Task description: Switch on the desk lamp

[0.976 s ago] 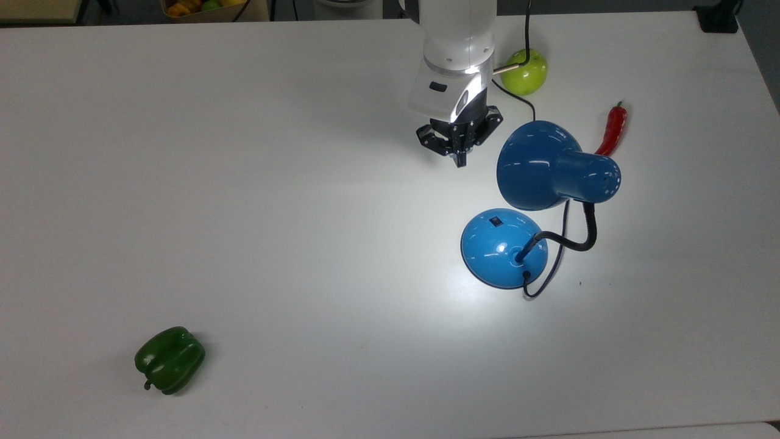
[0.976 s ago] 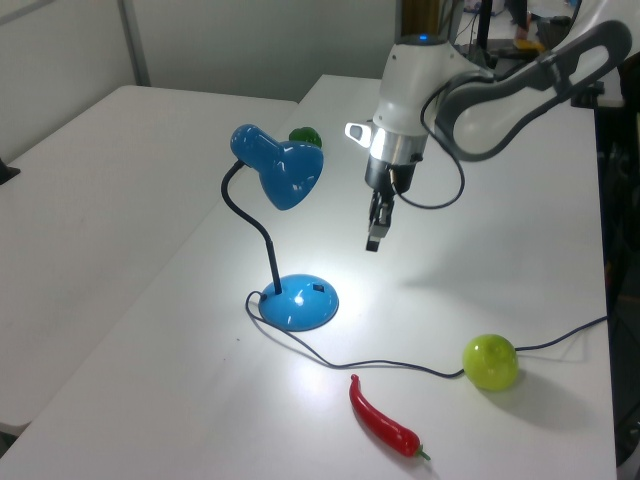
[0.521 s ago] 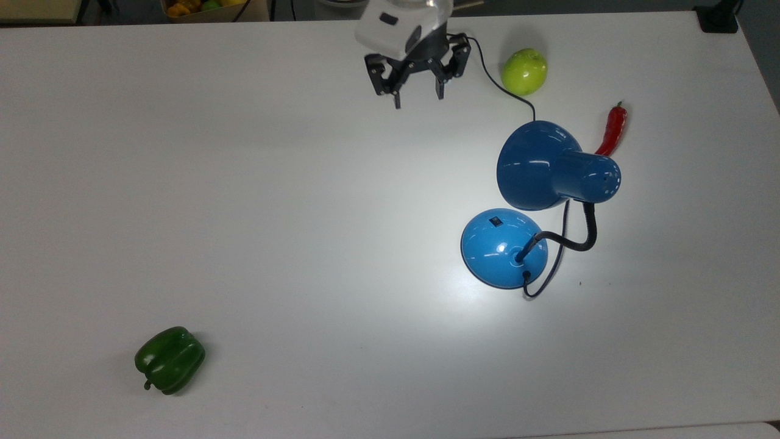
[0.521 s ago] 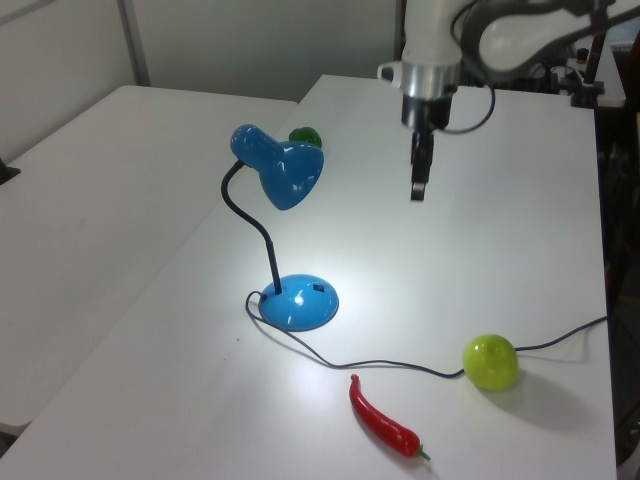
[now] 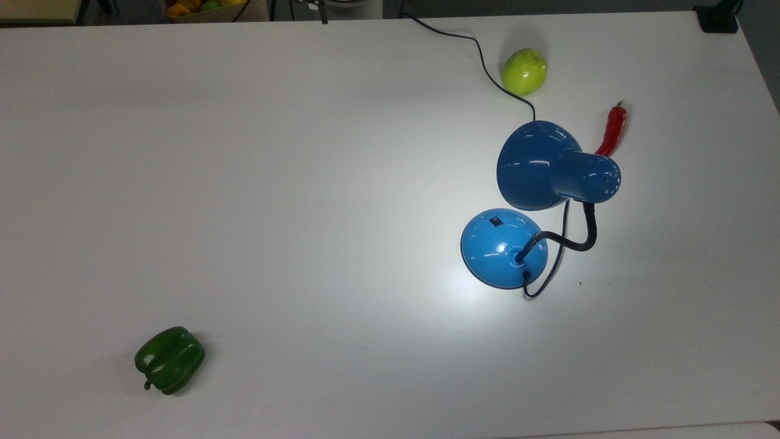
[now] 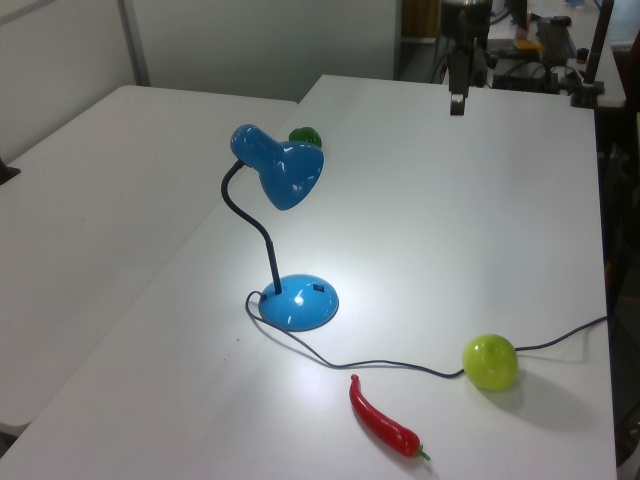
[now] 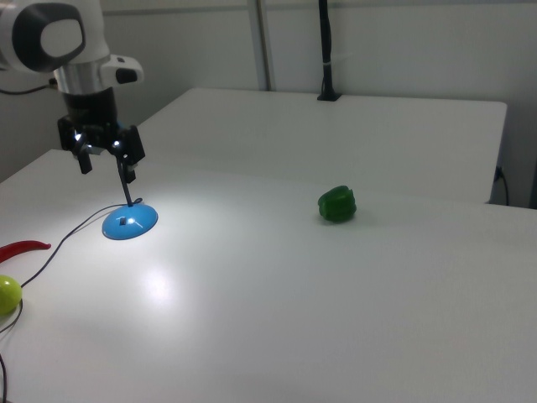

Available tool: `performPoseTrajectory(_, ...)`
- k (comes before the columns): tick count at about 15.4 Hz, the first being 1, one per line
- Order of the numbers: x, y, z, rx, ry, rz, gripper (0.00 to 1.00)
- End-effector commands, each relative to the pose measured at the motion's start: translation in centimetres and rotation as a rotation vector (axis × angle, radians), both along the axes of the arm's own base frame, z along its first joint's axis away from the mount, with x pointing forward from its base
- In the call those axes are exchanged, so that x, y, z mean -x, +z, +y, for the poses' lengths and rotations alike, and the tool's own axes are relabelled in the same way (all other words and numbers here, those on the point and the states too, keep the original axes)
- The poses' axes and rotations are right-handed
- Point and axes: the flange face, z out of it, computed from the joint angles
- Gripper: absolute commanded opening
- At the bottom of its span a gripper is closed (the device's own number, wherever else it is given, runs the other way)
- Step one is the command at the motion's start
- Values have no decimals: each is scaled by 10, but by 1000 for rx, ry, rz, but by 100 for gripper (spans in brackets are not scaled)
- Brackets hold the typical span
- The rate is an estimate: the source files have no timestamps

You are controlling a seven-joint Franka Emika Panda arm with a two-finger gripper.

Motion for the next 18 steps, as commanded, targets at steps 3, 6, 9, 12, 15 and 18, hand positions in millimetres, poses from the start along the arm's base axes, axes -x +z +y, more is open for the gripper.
performPoseTrajectory(3, -10, 20, -20, -7, -75, -33, 100)
performPoseTrajectory(6, -20, 16, -20, -18, -84, -81, 100)
performPoseTrajectory(9, -26, 15, -21, -22, -80, -133, 100)
performPoseTrajectory(12, -25, 13, -15, -21, -72, -129, 100)
performPoseTrajectory(15, -19, 12, -13, -17, -71, -113, 100)
performPoseTrajectory(18, -16, 10, -10, -12, -50, -101, 100)
